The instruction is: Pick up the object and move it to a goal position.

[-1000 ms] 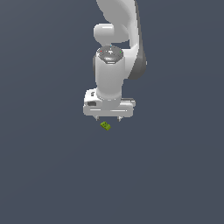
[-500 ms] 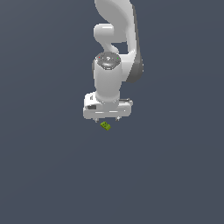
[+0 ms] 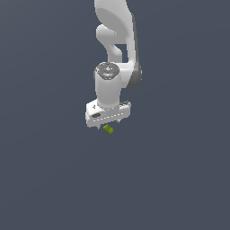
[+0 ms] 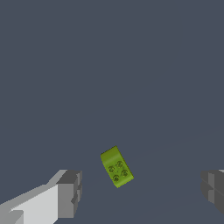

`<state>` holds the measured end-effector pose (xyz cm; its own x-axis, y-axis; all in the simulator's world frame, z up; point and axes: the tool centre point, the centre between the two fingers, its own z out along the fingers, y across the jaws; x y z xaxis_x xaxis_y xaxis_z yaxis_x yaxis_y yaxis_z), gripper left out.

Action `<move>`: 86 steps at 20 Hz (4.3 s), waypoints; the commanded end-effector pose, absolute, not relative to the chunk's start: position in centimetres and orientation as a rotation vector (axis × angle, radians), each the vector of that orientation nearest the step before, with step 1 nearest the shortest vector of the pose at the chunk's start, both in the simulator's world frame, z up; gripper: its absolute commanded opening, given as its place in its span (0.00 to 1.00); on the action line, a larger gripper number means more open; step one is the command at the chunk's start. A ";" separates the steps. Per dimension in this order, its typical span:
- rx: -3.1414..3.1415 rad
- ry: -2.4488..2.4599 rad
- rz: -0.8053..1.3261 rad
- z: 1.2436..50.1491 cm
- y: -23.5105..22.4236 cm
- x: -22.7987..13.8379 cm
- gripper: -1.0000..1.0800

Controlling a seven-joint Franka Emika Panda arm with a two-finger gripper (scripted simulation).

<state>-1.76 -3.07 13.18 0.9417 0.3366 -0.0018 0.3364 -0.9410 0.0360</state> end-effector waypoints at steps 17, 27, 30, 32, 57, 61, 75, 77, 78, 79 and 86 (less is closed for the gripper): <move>2.904 1.178 -0.002 7.4 -4.0 -5.6 0.96; 2.855 1.310 0.000 6.3 -4.1 -6.5 0.96; 2.856 1.307 -0.001 6.3 -4.1 -6.5 0.96; 2.856 1.307 -0.001 6.2 -4.1 -6.5 0.96; 2.854 1.313 0.000 1.2 -4.1 -6.5 0.00; 2.853 1.312 0.002 1.3 -4.1 -6.5 0.00; 2.737 1.138 0.329 7.8 -5.3 2.3 0.00; 2.703 1.095 0.404 9.7 -5.6 4.1 0.00; 2.685 1.073 0.441 10.7 -5.7 5.0 0.00; 2.667 1.052 0.477 11.8 -5.9 5.8 0.00; 2.535 0.909 0.701 19.3 -7.0 10.3 0.00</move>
<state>9.51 -6.79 17.64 0.6774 0.6698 0.3041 0.5170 -0.7276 0.4509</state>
